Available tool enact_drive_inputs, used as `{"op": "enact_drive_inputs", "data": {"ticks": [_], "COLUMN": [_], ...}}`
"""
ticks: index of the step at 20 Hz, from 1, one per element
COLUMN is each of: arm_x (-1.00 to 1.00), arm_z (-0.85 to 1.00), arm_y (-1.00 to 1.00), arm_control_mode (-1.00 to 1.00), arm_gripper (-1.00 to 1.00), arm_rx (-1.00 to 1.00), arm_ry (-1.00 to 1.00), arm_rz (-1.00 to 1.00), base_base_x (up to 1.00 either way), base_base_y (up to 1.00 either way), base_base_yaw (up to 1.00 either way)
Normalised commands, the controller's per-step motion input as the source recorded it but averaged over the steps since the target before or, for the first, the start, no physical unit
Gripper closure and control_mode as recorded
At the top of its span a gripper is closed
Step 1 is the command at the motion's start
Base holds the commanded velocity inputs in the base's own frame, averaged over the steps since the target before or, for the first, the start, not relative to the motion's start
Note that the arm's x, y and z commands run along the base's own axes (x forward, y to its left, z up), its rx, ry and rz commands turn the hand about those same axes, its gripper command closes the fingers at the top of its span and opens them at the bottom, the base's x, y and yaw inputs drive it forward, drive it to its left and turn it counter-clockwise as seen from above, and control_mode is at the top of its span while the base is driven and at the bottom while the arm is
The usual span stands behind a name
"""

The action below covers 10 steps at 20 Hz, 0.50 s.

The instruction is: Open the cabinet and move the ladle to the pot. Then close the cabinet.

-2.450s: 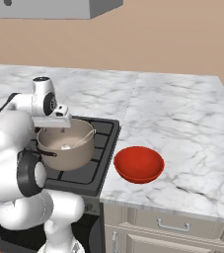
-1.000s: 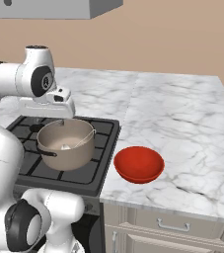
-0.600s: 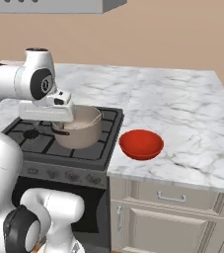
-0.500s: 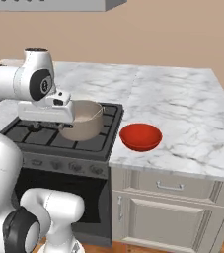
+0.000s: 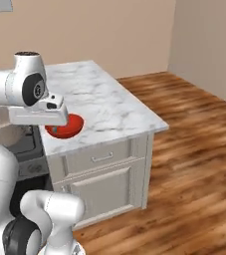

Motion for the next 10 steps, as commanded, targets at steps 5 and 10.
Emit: {"op": "enact_drive_inputs", "data": {"ticks": [5, 10], "arm_x": [0.00, 0.00], "arm_z": [0.00, 0.00], "arm_y": [0.00, 0.00], "arm_control_mode": [1.00, 1.00], "arm_gripper": [-1.00, -1.00], "arm_rx": [0.00, 0.00], "arm_ry": [0.00, 0.00], "arm_rz": [0.00, 0.00], "base_base_x": [0.00, 0.00], "base_base_y": [-0.17, -0.20], "base_base_yaw": [-0.92, -0.91]}}
